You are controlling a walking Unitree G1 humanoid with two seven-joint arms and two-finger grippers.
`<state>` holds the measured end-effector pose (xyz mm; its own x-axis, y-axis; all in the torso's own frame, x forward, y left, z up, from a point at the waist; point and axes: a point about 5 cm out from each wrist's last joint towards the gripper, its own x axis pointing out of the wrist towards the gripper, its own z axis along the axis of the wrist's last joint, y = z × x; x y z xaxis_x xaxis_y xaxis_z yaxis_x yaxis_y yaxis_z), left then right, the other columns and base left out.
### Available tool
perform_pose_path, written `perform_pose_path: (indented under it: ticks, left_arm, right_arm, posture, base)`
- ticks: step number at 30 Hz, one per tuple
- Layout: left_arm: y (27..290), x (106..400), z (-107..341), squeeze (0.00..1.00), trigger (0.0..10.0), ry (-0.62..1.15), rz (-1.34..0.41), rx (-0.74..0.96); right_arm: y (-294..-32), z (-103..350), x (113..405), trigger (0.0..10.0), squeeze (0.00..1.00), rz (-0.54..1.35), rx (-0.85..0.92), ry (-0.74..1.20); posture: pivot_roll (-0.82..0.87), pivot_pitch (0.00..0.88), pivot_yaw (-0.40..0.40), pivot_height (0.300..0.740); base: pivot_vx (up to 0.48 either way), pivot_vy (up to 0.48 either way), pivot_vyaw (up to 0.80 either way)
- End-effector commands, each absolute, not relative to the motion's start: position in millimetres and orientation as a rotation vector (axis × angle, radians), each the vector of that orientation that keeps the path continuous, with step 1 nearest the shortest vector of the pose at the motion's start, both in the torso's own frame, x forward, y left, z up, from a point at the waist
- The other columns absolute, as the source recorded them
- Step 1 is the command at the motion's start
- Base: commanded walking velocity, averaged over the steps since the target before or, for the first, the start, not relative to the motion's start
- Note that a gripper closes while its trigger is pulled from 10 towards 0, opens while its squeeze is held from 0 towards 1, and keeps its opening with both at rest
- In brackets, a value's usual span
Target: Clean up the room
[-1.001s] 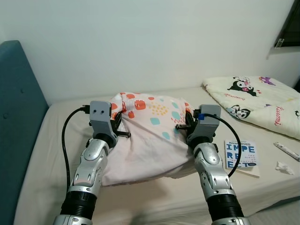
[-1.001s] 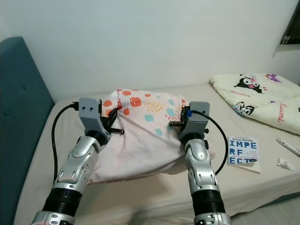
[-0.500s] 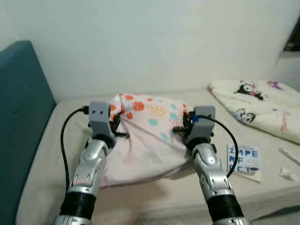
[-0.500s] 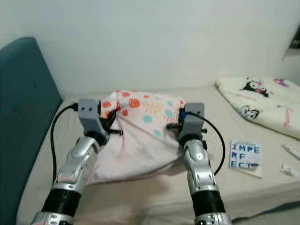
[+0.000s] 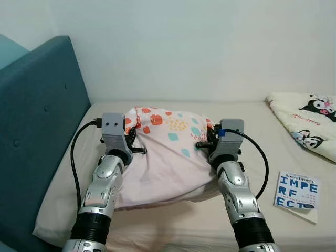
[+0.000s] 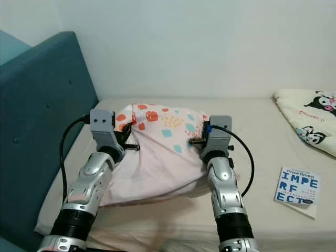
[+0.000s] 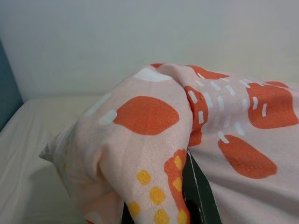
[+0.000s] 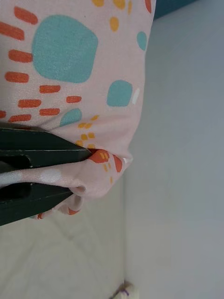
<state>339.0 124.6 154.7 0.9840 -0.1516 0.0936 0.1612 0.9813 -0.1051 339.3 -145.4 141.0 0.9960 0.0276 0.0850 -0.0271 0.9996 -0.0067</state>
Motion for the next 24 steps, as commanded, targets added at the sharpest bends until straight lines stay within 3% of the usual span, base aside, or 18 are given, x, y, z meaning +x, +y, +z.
perform_pose_path:
  ticks: [1, 8, 15, 18, 24]
  left_arm:
    - [127.2, 340.6, 165.0, 0.0, 10.0, -0.129, -0.158, -0.09]
    - [125.7, 340.5, 165.5, 0.0, 10.0, -0.131, -0.172, -0.08]
    - [124.7, 340.8, 166.1, 0.0, 10.0, -0.132, -0.177, -0.078]
    - [124.2, 340.8, 166.4, 0.0, 10.0, -0.133, -0.178, -0.078]
    - [124.5, 341.1, 167.5, 0.0, 10.0, -0.137, -0.179, -0.078]
  right_arm:
    - [-141.6, 143.8, 339.2, 10.0, 0.0, 0.047, 0.001, -0.096]
    - [-140.7, 142.8, 338.6, 10.0, 0.0, 0.052, 0.006, -0.092]
    - [-137.4, 141.9, 338.6, 10.0, 0.0, 0.074, -0.048, -0.086]
    - [-134.6, 142.6, 338.6, 10.0, 0.0, 0.089, -0.078, -0.092]
    - [-134.5, 144.5, 338.5, 10.0, 0.0, 0.088, -0.006, -0.109]
  posture:
    - [0.02, 0.0, -0.043, 0.734]
    - [0.02, 0.0, -0.042, 0.734]
    - [0.02, 0.0, -0.045, 0.734]
    - [0.02, 0.0, -0.044, 0.734]
    - [0.02, 0.0, -0.044, 0.734]
  base:
    - [0.0, 0.0, 0.0]
    - [0.0, 0.079, 0.0]
    - [0.0, 0.403, 0.0]
    - [0.0, 0.424, 0.8]
    - [0.0, 0.434, 0.13]
